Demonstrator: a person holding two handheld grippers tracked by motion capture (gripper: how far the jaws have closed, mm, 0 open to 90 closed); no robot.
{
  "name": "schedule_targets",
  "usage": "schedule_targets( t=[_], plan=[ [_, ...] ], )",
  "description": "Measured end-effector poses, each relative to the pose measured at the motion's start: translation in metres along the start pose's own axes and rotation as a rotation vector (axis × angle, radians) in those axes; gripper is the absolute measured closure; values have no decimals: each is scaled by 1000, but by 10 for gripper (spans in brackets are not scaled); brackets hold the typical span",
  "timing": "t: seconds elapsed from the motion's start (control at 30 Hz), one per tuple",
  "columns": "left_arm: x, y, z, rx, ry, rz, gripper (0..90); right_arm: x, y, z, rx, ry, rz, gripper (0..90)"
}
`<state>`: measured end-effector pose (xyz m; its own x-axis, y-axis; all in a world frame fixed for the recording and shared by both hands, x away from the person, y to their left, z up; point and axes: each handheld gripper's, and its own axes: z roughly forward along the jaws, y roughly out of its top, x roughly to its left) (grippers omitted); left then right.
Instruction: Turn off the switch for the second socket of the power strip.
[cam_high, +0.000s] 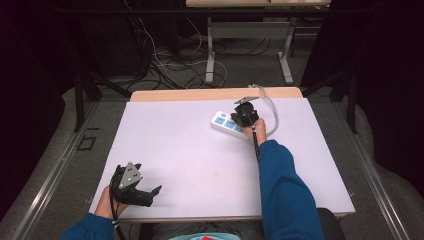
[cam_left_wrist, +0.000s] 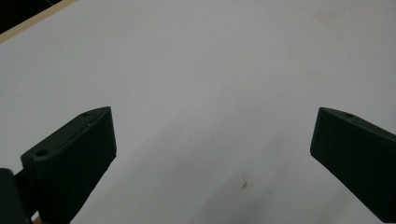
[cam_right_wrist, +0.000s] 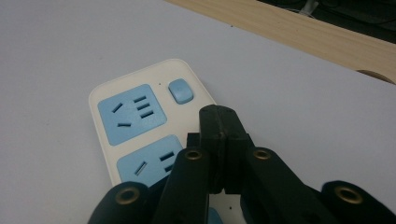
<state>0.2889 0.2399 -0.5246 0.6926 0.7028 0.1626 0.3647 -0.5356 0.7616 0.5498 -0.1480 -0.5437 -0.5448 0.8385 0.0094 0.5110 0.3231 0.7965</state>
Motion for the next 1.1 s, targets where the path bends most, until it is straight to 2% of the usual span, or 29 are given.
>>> schedule_targets(
  t=[0.3,0.9,1.0,1.1],
  plan=[
    [0,0,0,-1,0,1,2,-1,0,0,0,14,0,900],
    [0,0,0,-1,0,1,2,1,1,0,-5,3,-4,900],
    [0,0,1,-8,3,-6,2,0,1,1,2,-5,-26,900],
    [0,0,0,-1,1,-1,2,1,2,0,9,-7,-28,900]
  ],
)
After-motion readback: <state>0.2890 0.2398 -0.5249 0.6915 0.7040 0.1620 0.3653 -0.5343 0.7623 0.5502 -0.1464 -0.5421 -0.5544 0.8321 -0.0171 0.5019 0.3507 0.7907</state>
